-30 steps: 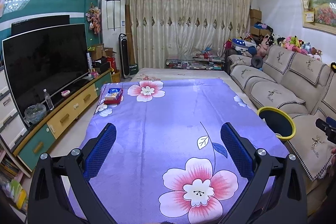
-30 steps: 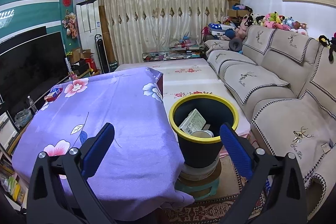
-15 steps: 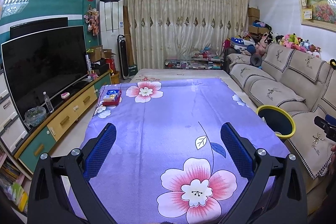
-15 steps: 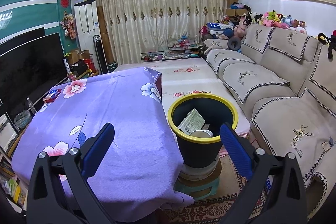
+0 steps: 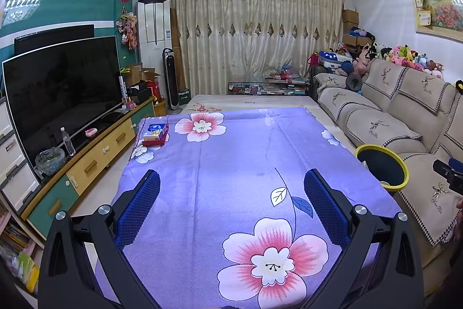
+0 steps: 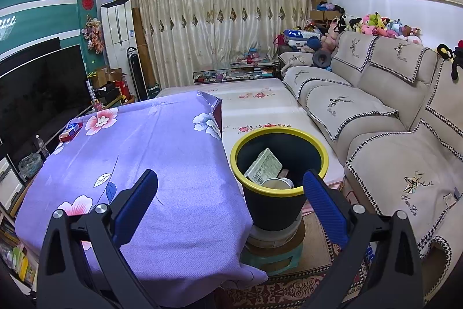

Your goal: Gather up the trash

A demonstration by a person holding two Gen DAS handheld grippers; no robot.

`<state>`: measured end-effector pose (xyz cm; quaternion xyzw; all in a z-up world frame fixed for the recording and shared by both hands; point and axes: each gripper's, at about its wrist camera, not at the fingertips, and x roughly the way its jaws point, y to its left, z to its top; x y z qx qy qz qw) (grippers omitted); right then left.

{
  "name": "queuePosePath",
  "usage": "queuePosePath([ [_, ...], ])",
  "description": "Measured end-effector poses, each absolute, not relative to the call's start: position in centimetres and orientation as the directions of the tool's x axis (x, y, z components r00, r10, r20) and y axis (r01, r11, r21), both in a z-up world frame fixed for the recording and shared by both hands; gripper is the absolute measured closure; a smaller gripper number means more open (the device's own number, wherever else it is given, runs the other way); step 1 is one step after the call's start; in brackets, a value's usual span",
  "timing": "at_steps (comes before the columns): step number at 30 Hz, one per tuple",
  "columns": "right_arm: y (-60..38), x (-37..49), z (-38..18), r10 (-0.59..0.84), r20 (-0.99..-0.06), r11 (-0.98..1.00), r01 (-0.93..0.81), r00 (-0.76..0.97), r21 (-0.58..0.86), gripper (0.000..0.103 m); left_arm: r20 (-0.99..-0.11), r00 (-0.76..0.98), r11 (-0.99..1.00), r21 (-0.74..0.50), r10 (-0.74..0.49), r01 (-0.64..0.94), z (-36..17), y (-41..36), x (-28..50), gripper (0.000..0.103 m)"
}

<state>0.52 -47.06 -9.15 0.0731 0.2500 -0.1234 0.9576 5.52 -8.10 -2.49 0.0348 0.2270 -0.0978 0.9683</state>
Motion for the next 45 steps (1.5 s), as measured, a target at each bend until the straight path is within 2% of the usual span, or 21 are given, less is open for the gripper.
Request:
queuePosePath([
  [45,-47.1,0.6,-9.5,-0.193,-0.506,0.959,0.272,0.841,0.085,0.007,-0.465,0.868,0.977,0.027,-0.174,0.211,-3.8,-8.6,6.0,0.005],
])
